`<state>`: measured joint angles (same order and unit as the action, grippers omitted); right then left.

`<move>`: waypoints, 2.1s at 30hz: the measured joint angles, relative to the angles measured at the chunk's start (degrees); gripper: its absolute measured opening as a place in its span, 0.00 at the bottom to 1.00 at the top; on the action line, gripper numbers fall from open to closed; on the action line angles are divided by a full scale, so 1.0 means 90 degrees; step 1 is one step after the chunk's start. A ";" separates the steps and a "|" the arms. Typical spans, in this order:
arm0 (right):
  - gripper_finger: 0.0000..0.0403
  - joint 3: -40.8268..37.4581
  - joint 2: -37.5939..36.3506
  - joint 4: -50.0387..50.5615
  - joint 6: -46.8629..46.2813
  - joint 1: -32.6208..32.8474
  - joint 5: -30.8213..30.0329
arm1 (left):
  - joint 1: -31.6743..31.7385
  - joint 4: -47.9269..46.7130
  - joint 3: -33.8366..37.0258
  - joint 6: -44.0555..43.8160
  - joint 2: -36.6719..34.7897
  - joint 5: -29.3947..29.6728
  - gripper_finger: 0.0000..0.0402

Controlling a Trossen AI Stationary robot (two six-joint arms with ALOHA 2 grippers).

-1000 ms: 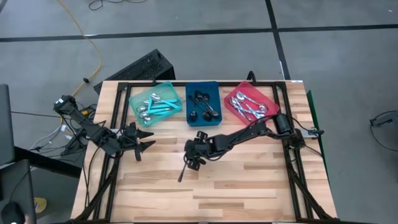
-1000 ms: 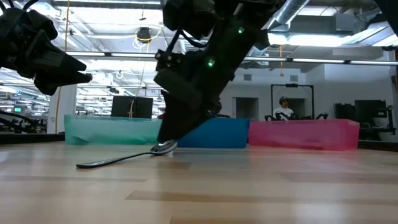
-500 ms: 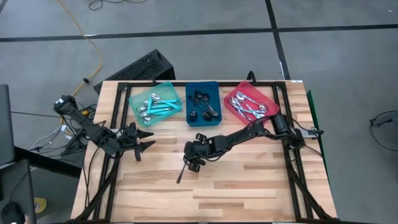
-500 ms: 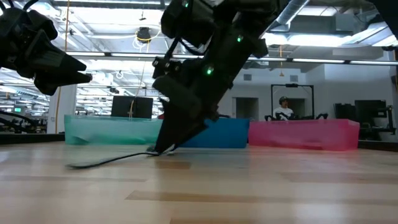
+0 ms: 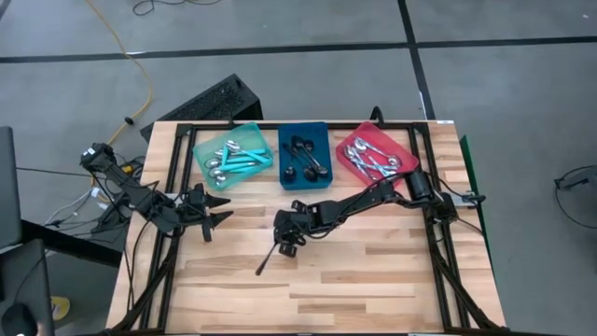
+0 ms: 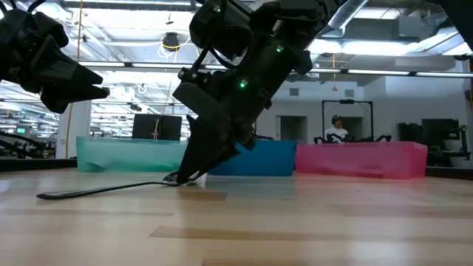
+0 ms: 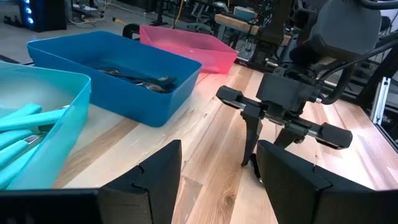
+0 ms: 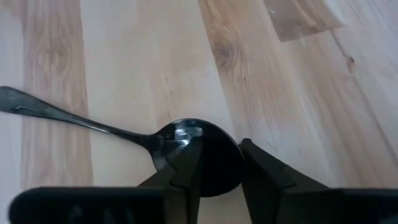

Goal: Sort silverware by color (type)
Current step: Put the black spoon into the blue bin

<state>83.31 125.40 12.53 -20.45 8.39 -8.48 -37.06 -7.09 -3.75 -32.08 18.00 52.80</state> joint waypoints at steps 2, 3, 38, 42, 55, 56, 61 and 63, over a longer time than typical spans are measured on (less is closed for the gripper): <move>0.26 0.0000 -0.0006 0.0017 -0.0131 -0.0011 0.0001 | 0.0001 0.0000 0.0000 -0.0004 0.0001 0.0000 0.48; 0.25 0.0000 -0.0007 0.0021 -0.0217 -0.0031 0.0003 | 0.0000 0.0001 0.0000 -0.0005 0.0001 0.0000 0.48; 0.31 -0.0003 -0.0240 0.3534 -0.2391 0.0923 -0.1073 | 0.0002 0.0002 0.0000 -0.0006 0.0000 -0.0058 0.48; 0.43 -0.0022 -0.0356 0.3892 -0.2310 0.0987 -0.1150 | 0.0000 0.0002 0.0000 -0.0002 0.0000 -0.0058 0.48; 0.54 -0.0049 -0.0736 0.3898 -0.1322 0.0986 -0.1076 | 0.0000 0.0002 0.0000 -0.0002 0.0001 -0.0059 0.48; 0.54 -0.0049 -0.0738 0.3908 -0.1291 0.0986 -0.1072 | 0.0000 0.0002 0.0000 -0.0002 0.0000 -0.0061 0.48; 0.54 -0.0043 -0.0753 0.3924 -0.1148 0.0986 -0.0933 | 0.0002 0.0002 0.0000 0.0003 0.0000 -0.0058 0.48; 0.54 -0.0041 -0.0755 0.3915 -0.1093 0.0983 -0.0874 | 0.0002 0.0002 0.0000 0.0006 0.0000 -0.0060 0.48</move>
<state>82.94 118.61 47.77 -30.29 17.23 -16.34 -37.04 -7.07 -3.75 -32.03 18.00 52.26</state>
